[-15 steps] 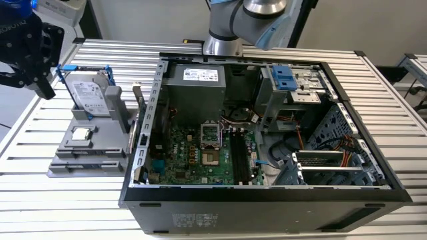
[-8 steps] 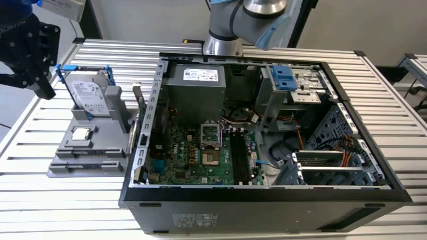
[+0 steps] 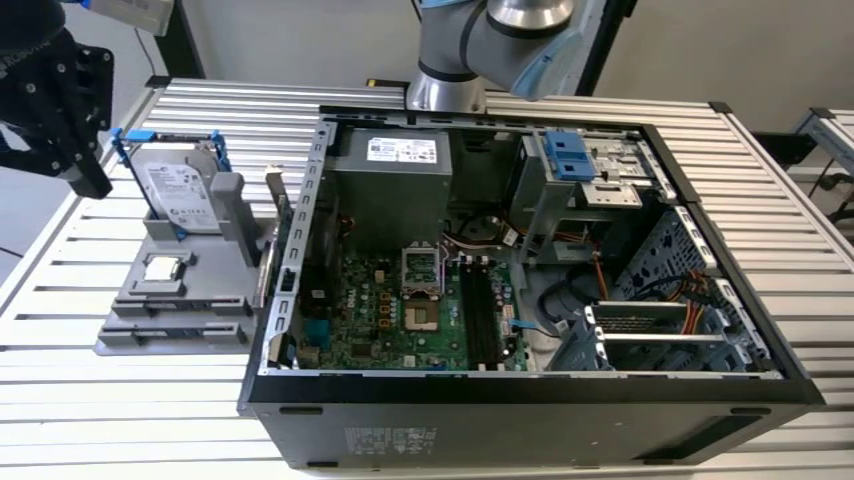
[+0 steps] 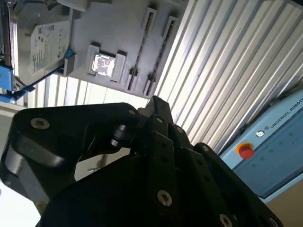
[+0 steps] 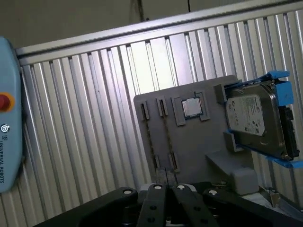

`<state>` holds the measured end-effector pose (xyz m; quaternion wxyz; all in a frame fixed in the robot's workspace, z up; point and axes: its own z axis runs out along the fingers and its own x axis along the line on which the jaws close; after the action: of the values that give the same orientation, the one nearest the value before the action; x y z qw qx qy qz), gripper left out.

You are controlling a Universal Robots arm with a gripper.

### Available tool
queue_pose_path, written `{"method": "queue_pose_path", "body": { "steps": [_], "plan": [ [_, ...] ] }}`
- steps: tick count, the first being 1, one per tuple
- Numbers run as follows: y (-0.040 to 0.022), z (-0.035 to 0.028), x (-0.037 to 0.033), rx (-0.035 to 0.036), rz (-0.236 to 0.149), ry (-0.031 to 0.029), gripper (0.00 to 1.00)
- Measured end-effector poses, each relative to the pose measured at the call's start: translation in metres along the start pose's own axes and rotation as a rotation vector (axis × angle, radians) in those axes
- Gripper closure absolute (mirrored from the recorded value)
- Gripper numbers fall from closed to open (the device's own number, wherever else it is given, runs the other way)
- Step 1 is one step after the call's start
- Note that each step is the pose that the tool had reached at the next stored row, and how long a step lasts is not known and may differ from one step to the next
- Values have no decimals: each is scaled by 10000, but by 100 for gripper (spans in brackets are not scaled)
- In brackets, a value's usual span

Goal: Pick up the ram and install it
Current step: 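Pick up the ram and move it above insertion slot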

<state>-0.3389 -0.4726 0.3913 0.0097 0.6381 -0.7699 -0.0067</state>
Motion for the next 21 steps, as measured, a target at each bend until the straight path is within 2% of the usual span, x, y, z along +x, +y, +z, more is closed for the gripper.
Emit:
{"method": "queue_pose_path", "body": {
  "steps": [15, 21],
  "plan": [
    [1, 0, -2, 18, -2670, 60, 100],
    [2, 0, -2, 18, -2774, 63, 100]
  ]
}}
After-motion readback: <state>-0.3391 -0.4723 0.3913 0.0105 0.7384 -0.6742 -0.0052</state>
